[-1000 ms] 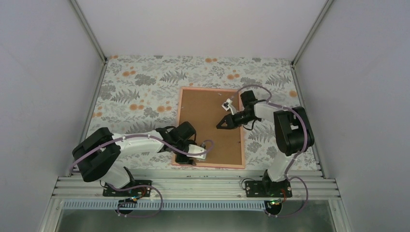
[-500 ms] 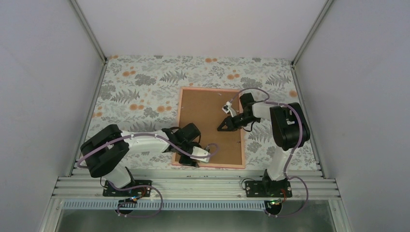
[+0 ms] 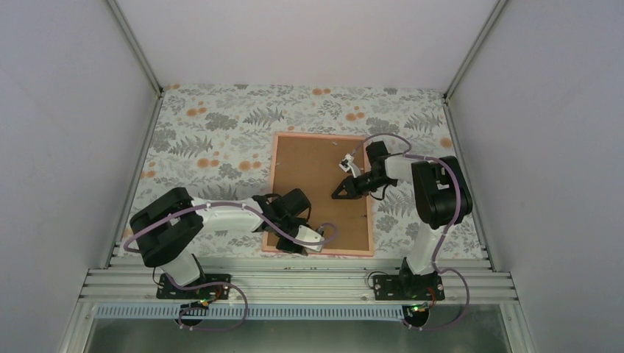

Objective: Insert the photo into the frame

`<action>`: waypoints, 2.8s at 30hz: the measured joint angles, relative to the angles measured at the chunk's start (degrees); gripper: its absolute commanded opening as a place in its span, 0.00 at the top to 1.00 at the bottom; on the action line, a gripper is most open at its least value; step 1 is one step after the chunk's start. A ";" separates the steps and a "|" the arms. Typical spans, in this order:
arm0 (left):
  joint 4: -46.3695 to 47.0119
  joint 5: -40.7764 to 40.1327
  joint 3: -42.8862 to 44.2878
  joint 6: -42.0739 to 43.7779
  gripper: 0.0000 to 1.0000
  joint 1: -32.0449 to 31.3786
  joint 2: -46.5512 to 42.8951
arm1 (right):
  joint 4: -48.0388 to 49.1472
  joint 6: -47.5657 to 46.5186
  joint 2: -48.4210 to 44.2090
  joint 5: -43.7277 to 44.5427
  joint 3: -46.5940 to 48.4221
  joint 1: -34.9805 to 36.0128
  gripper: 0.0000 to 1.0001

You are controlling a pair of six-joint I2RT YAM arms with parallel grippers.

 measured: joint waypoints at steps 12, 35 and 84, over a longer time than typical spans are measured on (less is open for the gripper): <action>-0.20 -0.02 0.42 2.84 0.76 -1.29 0.48 | 1.18 0.00 -0.35 -0.11 -0.83 -0.28 0.90; -7.56 -5.27 12.31 -6.54 0.11 10.82 -8.92 | 0.33 -1.18 -12.81 1.05 4.07 -0.76 0.72; -19.41 -0.44 92.13 -13.33 0.34 26.47 59.89 | 6.23 3.91 5.73 20.37 13.88 -13.35 0.60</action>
